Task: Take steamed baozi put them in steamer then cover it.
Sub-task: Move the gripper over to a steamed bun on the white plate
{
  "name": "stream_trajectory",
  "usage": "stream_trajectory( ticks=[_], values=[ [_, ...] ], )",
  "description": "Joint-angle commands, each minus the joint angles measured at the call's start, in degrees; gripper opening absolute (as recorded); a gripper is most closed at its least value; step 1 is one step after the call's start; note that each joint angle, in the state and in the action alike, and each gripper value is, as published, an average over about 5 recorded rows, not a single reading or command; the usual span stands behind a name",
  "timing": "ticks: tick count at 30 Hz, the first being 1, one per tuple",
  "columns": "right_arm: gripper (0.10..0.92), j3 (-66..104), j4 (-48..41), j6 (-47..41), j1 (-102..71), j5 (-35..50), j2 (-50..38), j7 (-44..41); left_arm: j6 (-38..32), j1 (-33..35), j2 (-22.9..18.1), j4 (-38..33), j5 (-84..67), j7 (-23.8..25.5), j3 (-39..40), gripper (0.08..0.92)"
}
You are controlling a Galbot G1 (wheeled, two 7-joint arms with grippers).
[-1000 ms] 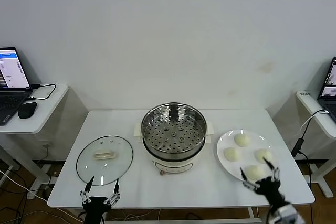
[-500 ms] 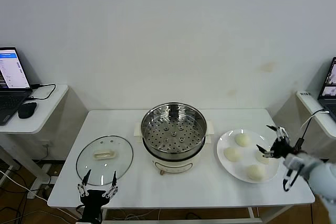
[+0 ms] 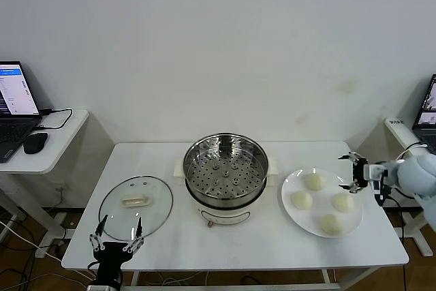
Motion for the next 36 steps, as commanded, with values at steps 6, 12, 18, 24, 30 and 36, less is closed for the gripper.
stream_trajectory(
  ticks=[6, 12, 18, 24, 30, 36],
  values=[
    [0.823, -28.8, -21.1, 6.4, 25.4, 0.4, 8.5, -9.1, 0.2, -0.2, 0.7, -0.3, -0.2, 0.4, -1.9, 0.823],
    [0.822, -30.1, -27.2, 6.7, 27.1, -1.3, 15.1, -8.8, 0.2, -0.1, 0.7, -0.3, -0.2, 0.6, -2.6, 0.823],
    [0.823, -31.1, -32.2, 6.4, 27.8, -3.7, 19.5, -7.9, 0.8, -0.6, 0.5, -1.2, -0.3, 0.9, -3.0, 0.823],
    [0.823, -31.0, -34.2, 6.0, 27.7, -5.7, 21.1, -7.7, 1.2, -1.1, 0.5, -1.4, -0.4, 1.0, -2.9, 0.823],
    [0.823, -30.7, -35.5, 5.9, 27.4, -5.9, 21.9, -7.2, 1.2, -1.3, 0.6, -1.5, -0.4, 1.0, -3.0, 0.823],
    [0.823, -29.6, -37.5, 5.8, 27.4, -7.0, 23.2, -6.5, 1.2, -1.4, 0.4, -1.9, -0.3, 1.0, -2.7, 0.823]
  ],
)
